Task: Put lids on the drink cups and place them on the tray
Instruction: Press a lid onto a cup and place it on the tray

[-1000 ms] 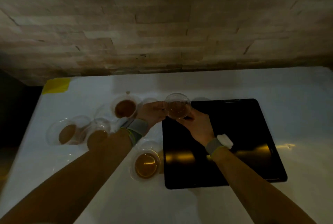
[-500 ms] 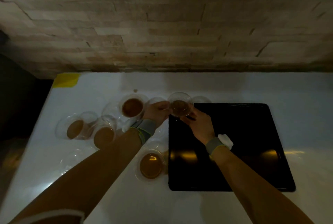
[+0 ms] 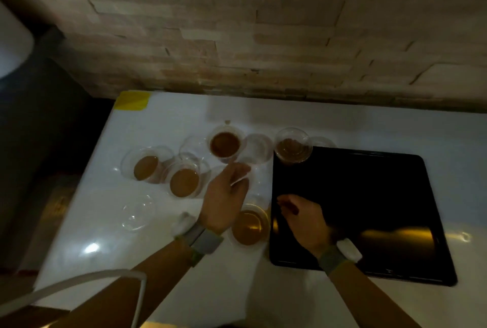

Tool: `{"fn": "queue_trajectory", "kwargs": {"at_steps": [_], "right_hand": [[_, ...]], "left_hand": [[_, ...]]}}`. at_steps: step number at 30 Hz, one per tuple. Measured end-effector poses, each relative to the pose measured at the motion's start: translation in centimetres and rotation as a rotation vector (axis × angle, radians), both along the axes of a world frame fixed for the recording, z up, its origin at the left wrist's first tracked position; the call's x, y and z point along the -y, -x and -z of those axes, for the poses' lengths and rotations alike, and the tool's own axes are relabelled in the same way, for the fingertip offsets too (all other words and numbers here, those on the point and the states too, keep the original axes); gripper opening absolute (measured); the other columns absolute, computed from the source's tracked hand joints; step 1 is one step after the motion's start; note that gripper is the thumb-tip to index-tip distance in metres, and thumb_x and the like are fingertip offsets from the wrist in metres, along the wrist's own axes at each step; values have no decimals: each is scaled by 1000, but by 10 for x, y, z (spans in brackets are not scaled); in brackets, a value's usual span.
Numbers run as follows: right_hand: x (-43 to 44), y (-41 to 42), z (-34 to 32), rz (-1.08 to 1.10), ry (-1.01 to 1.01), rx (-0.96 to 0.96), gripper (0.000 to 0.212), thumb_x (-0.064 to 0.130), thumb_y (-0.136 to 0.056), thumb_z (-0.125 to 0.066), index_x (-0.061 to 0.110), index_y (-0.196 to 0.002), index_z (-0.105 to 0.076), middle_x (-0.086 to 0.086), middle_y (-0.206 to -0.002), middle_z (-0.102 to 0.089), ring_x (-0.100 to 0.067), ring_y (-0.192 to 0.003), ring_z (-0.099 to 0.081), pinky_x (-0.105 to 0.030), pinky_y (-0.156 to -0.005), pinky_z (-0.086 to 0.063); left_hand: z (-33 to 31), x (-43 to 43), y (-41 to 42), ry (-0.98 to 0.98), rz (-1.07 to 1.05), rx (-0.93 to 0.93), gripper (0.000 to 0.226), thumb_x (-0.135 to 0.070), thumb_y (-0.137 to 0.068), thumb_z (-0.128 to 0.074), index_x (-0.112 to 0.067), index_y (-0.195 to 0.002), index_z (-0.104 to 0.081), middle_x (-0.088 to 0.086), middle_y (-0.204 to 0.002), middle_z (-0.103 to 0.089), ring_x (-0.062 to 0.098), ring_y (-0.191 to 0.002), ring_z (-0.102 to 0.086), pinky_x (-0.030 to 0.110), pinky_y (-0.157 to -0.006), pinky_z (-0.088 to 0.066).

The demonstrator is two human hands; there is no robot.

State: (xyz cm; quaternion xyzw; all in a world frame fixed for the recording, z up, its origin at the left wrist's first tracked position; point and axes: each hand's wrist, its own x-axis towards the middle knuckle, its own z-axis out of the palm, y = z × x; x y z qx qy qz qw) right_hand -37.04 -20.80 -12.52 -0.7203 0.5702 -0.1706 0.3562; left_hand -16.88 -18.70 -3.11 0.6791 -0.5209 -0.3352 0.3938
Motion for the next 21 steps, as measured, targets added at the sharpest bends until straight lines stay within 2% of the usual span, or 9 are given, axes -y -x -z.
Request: {"fn": "queue_trajectory", "kwargs": {"at_steps": [1,4,6,8,10,13,16,18,21], "right_hand": [[-7,-2,2,-76,-8,-19,21,10,-93,-64,17,-112,-71,-4,-110,-74,-19,-101,-67,-17,-91,-42],[-24,-11,3,-215,-48,-15,23,16,-93,-64,23,-114,-70,8,-109,-70,0,-99,-58,3,-90,-31],[-33,-19,1,-262,-78,7,18,23,-92,-65,32,-107,-68,21,-100,-62,16,-90,-52,8,-83,-30],[-38,-21,0,-256,-107,42,23,25,-91,-68,43,-104,-62,26,-97,-59,24,-93,-52,7,-81,-32],[-43,-27,-4,-239,-118,75,36,19,-88,-72,49,-99,-57,28,-94,-60,23,-95,-54,4,-80,-37],[-48,-32,-5,-230,-125,105,46,9,-84,-74,48,-100,-58,29,-92,-60,20,-90,-57,3,-77,-40],[-55,-42,-5,-205,-154,111,37,7,-83,-75,30,-111,-67,14,-103,-67,6,-94,-61,-6,-83,-44],[-59,-52,-3,-223,-148,83,30,10,-86,-72,22,-113,-70,4,-107,-70,-8,-99,-63,-16,-87,-47],[-60,-67,-8,-318,-118,69,25,16,-91,-66,22,-115,-70,5,-113,-70,-10,-105,-61,-13,-91,-43]], "left_hand": [[3,-16,-7,12,18,4,23,-4,-91,-58,-12,-112,-61,-1,-114,-66,11,-108,-62,22,-93,-50],[22,-62,-23,-65,-5,51,36,-1,-91,-54,-23,-119,-56,-6,-124,-61,6,-117,-56,12,-97,-43],[38,-85,-30,-195,-4,8,49,-1,-90,-55,-32,-128,-48,-5,-136,-53,6,-126,-48,21,-106,-39],[50,-97,-30,-322,40,-88,64,-3,-87,-62,-39,-134,-37,-8,-145,-43,7,-132,-41,31,-111,-36],[59,-107,-33,-377,73,-96,76,-10,-83,-69,-39,-141,-29,-9,-149,-37,7,-133,-38,29,-110,-35],[64,-112,-35,-359,92,-124,86,-21,-77,-77,-35,-145,-27,-12,-148,-38,5,-130,-40,20,-105,-35],[66,-116,-39,-312,68,-134,90,-24,-70,-83,-31,-144,-31,-13,-142,-43,3,-127,-43,25,-104,-41],[65,-120,-44,-288,52,-139,86,-24,-67,-84,-39,-137,-36,-22,-134,-46,-6,-121,-45,16,-98,-42],[63,-125,-52,-282,34,-162,81,-25,-67,-82,-50,-127,-35,-29,-119,-49,-15,-109,-49,4,-84,-42]]}}
